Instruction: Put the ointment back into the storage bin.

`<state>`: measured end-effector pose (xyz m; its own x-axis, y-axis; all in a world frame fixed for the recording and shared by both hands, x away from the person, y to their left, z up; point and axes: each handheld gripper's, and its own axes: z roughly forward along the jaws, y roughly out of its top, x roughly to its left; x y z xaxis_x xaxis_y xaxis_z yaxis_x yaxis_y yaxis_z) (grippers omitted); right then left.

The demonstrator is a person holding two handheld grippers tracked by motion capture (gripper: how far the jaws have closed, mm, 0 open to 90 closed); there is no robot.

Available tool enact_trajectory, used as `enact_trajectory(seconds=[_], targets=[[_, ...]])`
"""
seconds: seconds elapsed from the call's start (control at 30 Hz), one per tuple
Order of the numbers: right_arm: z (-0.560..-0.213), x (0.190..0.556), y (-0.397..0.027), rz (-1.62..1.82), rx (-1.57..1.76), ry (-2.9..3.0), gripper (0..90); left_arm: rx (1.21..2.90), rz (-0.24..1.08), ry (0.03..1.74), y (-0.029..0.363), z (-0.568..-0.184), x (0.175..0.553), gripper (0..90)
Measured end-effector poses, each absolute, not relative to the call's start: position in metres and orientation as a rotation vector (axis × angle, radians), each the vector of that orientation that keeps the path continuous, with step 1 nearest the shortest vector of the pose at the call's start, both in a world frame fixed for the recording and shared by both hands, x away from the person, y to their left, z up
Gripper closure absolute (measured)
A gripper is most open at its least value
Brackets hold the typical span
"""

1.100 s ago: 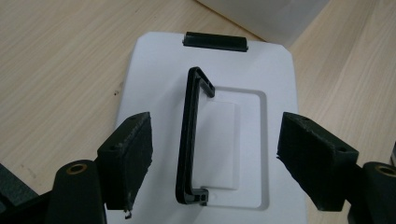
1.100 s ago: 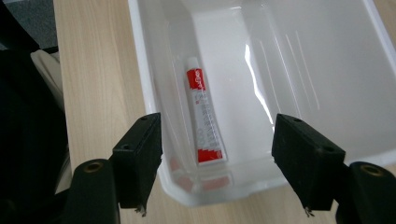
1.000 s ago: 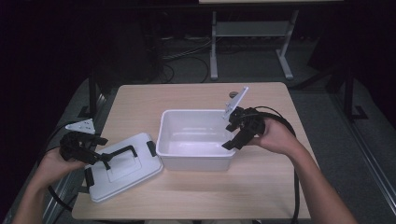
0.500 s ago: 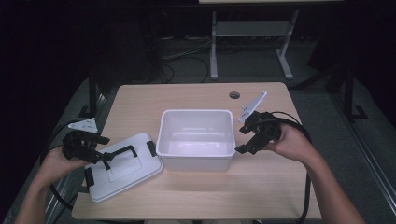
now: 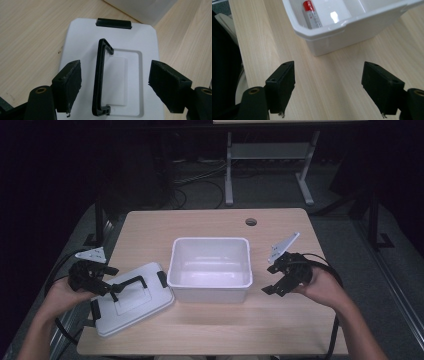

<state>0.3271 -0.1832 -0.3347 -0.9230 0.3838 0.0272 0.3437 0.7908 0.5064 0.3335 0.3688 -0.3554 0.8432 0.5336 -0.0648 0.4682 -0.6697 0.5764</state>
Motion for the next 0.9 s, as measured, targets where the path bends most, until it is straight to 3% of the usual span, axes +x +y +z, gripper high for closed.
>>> enact_trajectory(seconds=[0.9], targets=[[-0.401, 0.307, -0.201, 0.843, 0.689, 2.901, 26.1, 2.429, 0.127, 0.724, 0.365, -0.362, 0.338, 25.8]])
